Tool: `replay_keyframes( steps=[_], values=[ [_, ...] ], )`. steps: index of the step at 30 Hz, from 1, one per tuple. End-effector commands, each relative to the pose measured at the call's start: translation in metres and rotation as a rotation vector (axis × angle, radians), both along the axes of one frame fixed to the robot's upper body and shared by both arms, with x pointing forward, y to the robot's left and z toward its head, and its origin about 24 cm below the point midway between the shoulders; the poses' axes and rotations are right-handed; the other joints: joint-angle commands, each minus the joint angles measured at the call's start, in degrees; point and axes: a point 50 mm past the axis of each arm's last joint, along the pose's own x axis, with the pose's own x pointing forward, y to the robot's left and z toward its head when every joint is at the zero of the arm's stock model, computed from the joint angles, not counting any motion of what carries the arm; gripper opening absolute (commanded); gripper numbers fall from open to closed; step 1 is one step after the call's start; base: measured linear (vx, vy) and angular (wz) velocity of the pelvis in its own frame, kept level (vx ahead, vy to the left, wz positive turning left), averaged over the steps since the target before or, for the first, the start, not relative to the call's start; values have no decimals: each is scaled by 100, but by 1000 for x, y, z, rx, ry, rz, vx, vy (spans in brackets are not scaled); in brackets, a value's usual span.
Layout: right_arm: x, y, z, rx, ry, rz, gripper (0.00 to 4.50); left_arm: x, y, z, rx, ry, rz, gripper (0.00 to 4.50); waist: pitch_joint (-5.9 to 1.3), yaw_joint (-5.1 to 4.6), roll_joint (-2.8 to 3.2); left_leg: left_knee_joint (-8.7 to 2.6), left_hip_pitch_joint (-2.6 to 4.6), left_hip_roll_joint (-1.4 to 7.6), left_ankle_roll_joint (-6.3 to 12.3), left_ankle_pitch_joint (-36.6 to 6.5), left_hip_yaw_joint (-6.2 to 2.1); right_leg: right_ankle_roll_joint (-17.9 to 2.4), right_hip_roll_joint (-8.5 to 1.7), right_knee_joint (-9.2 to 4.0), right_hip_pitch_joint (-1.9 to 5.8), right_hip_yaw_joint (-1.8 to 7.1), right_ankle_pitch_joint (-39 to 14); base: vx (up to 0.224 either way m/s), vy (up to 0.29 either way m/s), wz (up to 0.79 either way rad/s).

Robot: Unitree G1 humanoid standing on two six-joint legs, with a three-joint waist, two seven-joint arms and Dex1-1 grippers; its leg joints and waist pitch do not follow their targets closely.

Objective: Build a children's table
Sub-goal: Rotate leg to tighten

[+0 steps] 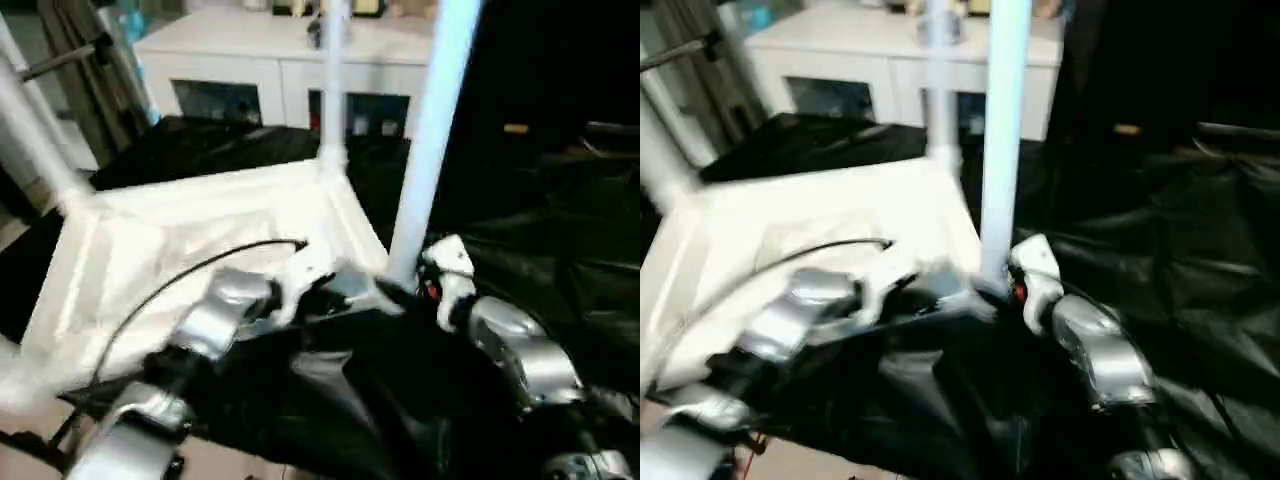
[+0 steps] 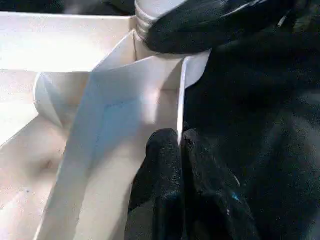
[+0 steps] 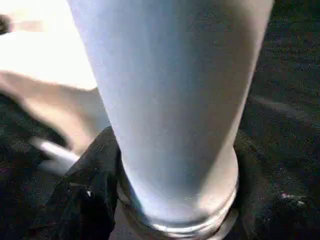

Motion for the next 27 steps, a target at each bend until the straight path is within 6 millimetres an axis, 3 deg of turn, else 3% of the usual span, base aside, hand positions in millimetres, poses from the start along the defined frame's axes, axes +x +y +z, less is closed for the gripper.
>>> replay_keyframes(
  steps=[1,2,4,5,6,7,9,11,15,18,22,25,27],
  values=[
    [-6,41,-25,0,137,-14,272,3,-28,10,-67,-35,49,0,-218,-52,-74,-487,17,137,-137,-2027,-180,-683,-300,-596,123,176,-2788,0,0,0],
    [-5,45,-24,-4,128,-6,272,0,-31,10,-78,-31,34,0,-214,-81,-63,-503,-22,134,-121,-1956,-188,-710,-290,-581,145,172,-2633,0,0,0],
    [-3,51,-22,-12,104,-1,272,-2,-35,10,-87,-29,15,0,-220,-113,-61,-490,-3,127,-64,-2019,-184,-749,-290,-600,125,188,-2526,0,0,0],
    [-3,53,-20,1,98,8,327,-3,-34,9,-83,-30,3,0,-225,-111,-59,-482,9,130,-25,-2015,-173,-804,-288,-601,114,203,-2402,0,0,0],
    [-3,53,-20,3,98,10,340,-3,-34,9,-83,-30,1,0,-230,-110,-61,-483,8,132,-6,-1993,-173,-833,-288,-591,120,208,-2318,0,0,0],
    [-3,52,-19,10,96,16,340,-3,-32,9,-80,-31,-6,0,-236,-103,-2,-484,-10,134,11,-1910,-175,-901,-288,-560,139,212,-2096,0,0,0],
    [-3,51,-18,20,94,30,346,-3,-29,8,-72,-34,-17,0,-241,-107,-51,-478,-16,136,56,-1856,-158,-978,-279,-551,147,217,-1894,0,0,0],
    [-2,47,-15,3,67,53,379,-3,-25,9,-67,-37,-34,0,-250,-105,-40,-472,-25,139,84,-1749,-154,-1031,-287,-535,159,219,-1804,0,0,0],
    [-2,36,-5,-20,12,149,388,-5,-13,9,-48,-39,-76,0,-265,-93,-43,-457,-50,142,165,-1552,-146,-1111,-282,-503,195,213,-1474,0,0,0],
    [-9,27,1,-27,-9,289,388,-7,-3,8,-33,-35,-116,0,-287,-59,-58,-421,-61,158,293,-1286,-138,-1207,-290,-460,212,221,-1200,0,0,0],
    [-23,8,12,-20,9,502,388,-14,14,11,-22,-17,-217,0,-330,-14,-107,-353,-70,172,597,-729,-122,-1484,-271,-341,250,215,-227,0,0,0],
    [-29,2,16,-25,35,587,388,-17,22,15,-21,-15,-272,0,-382,50,-52,-276,-78,175,841,-207,-115,-1699,-258,-230,238,202,598,0,0,0],
    [-32,0,16,-27,52,623,388,-19,24,16,-30,-5,-295,0,-383,92,-71,-246,-92,172,961,-65,-102,-1760,-250,-205,212,193,823,0,0,0]
  ],
)
